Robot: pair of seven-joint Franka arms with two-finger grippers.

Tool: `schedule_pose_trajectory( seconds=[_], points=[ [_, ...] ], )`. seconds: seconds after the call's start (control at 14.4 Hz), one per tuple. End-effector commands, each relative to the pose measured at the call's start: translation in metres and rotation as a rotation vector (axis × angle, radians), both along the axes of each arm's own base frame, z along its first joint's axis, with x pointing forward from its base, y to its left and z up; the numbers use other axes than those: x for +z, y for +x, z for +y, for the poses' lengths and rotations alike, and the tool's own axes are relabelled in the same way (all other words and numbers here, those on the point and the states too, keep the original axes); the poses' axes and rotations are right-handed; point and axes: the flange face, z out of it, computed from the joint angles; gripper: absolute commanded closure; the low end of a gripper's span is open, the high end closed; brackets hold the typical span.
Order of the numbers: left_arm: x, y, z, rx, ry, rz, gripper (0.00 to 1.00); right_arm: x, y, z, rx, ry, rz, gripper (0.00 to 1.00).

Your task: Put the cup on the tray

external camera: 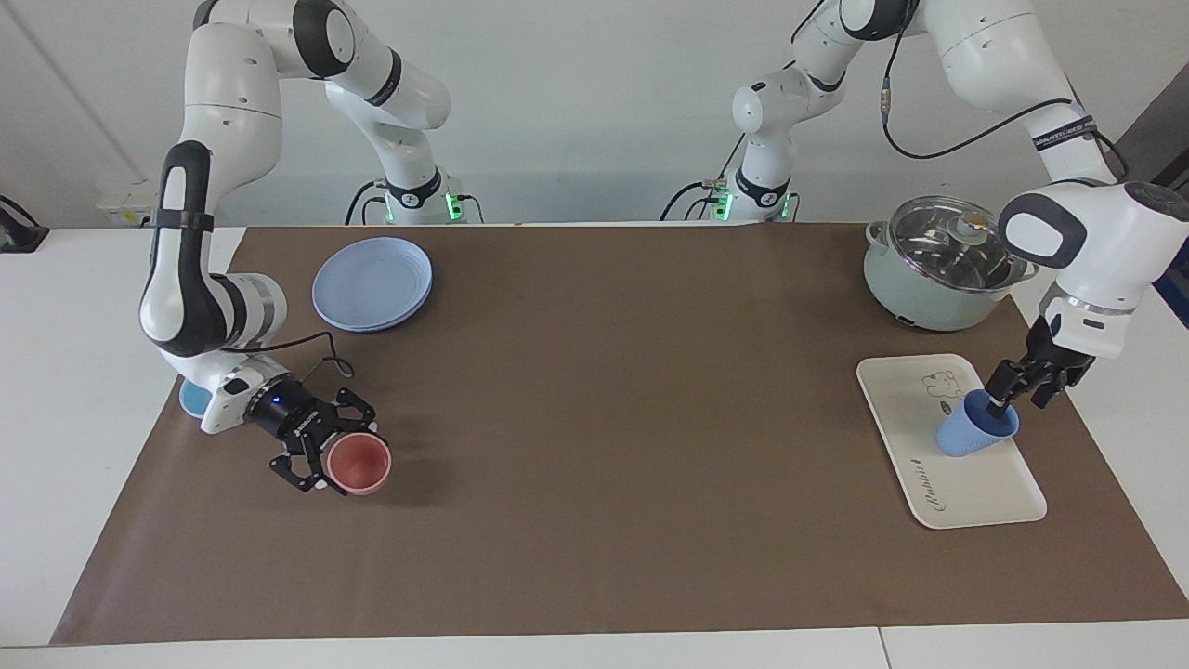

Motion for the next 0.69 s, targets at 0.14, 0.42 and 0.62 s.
schedule_pose_trajectory(
  seconds=[0.14, 0.42, 0.62],
  points=[
    [0.064, 0.004, -0.024, -0.113, 0.068, 0.139, 0.01, -0.022, -0.025, -0.004, 0.017, 0.014, -0.056, 1.00],
    [0.106, 0.003, -0.088, -0.208, 0.119, 0.253, 0.00, -0.027, -0.032, -0.006, 0.023, 0.026, -0.057, 0.51],
    [0.128, -0.001, -0.140, -0.207, 0.123, 0.294, 0.00, -0.032, -0.037, -0.006, 0.019, 0.024, -0.042, 0.37]
  ],
)
